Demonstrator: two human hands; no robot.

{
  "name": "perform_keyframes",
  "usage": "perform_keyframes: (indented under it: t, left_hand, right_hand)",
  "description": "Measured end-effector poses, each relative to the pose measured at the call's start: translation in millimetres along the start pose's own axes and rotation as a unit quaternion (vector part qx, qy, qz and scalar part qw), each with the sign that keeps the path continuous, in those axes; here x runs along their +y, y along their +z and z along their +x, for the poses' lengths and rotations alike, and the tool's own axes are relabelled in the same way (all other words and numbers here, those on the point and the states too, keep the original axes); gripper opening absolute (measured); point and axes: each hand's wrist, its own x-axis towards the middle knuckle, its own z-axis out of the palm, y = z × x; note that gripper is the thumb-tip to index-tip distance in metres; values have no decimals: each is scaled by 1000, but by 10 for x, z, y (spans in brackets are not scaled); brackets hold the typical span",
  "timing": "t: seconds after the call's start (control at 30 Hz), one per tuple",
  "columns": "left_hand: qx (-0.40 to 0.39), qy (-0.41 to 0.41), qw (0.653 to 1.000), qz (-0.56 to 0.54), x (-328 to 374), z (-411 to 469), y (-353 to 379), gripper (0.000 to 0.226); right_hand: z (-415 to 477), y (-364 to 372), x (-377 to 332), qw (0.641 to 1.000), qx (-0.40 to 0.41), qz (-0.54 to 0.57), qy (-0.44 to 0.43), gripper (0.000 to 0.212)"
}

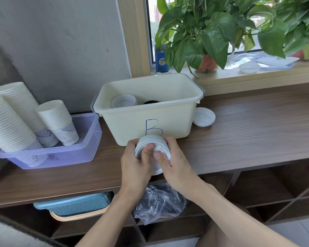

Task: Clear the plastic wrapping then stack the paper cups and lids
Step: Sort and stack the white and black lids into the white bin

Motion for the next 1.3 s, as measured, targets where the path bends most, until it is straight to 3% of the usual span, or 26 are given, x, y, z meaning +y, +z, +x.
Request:
perform_keyframes:
  t: [0.2,0.33,0.5,0.63,0.73,0.93,1.07,1.2,1.3]
  left_hand:
    - [-98,-1,994,-49,57,27,-99,58]
    - [-67,3,995,-72,57,20,-92,56]
    - [1,3,996,-84,48,31,-42,61]
    - [-25,-1,997,-72,37,30,-61,62]
    - [-43,3,996,-74,65,8,-84,72]
    - [-48,11,996,-78,76,17,-47,65]
    - [-30,11,997,-63,51,2,-31,64]
    - [-8,27,999,-40,60,-27,-13,82]
    - [-41,18,998,-41,58,1,-30,78]
  right_hand:
    - [28,-79,-34,1000,1,-11,-8,30]
    - [23,-85,-46,999,-5,-35,-24,37]
    - [34,-112,-139,999,-40,13,-6,29]
    - [20,-94,-110,999,-42,17,8,26]
    - [6,-70,-48,999,-43,13,11,39]
    - [-15,-37,3,999,-36,-19,24,52]
    - [-21,-21,3,999,-30,-17,25,48]
    - [-19,-31,-25,1000,-23,-15,8,38]
    - [-4,-61,-41,1000,-22,-5,2,32]
